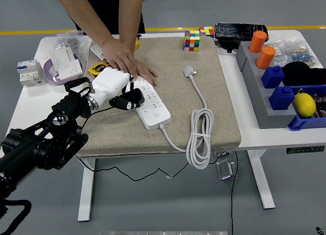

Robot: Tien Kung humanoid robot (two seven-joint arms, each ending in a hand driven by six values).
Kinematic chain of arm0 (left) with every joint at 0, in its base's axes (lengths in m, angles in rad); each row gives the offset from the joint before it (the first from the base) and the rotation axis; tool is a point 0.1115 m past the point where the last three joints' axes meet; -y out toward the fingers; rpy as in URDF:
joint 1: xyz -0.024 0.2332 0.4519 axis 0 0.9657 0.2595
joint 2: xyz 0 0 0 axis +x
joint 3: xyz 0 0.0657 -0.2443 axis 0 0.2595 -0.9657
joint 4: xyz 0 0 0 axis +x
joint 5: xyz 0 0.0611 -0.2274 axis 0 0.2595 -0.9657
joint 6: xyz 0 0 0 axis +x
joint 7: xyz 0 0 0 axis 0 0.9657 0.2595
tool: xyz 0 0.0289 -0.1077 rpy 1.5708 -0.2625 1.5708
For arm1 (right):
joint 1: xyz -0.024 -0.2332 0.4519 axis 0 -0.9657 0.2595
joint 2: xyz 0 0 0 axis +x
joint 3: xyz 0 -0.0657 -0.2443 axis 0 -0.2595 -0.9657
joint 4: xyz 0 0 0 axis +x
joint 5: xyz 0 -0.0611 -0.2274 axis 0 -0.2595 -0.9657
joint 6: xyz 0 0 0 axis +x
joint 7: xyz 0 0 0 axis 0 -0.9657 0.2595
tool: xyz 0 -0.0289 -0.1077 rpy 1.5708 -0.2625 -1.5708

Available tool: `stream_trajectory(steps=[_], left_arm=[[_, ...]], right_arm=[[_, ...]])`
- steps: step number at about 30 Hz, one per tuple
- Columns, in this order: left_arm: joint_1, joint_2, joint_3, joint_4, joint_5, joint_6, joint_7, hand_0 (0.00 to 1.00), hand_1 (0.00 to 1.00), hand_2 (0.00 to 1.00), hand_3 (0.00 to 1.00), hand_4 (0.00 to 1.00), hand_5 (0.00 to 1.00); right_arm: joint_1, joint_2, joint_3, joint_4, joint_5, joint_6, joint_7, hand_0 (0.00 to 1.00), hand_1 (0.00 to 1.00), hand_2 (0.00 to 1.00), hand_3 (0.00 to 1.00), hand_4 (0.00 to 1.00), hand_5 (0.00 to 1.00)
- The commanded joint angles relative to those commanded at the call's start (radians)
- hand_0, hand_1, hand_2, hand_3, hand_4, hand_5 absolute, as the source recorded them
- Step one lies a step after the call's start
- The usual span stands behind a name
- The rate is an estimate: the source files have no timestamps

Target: Pick up the plug,place it near the board,insert it into the board,press the button

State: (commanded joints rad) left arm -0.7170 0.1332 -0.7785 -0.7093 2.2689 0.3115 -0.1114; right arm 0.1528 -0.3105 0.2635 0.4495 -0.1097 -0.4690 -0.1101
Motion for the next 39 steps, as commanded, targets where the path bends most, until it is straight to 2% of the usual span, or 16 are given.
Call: stream_trajectory(steps=[39], left_arm=[[-0.007,0.003,0.021,0.022,0.000,0.007,-0.003,0.376,0.419,0.332,0.358,0.617,0.223]], right_arm=[[0.006,0.000,0.008,0.000,0.001,-0.001,0.002,0.896,0.826,0.786,0.801,0.998,0.998]])
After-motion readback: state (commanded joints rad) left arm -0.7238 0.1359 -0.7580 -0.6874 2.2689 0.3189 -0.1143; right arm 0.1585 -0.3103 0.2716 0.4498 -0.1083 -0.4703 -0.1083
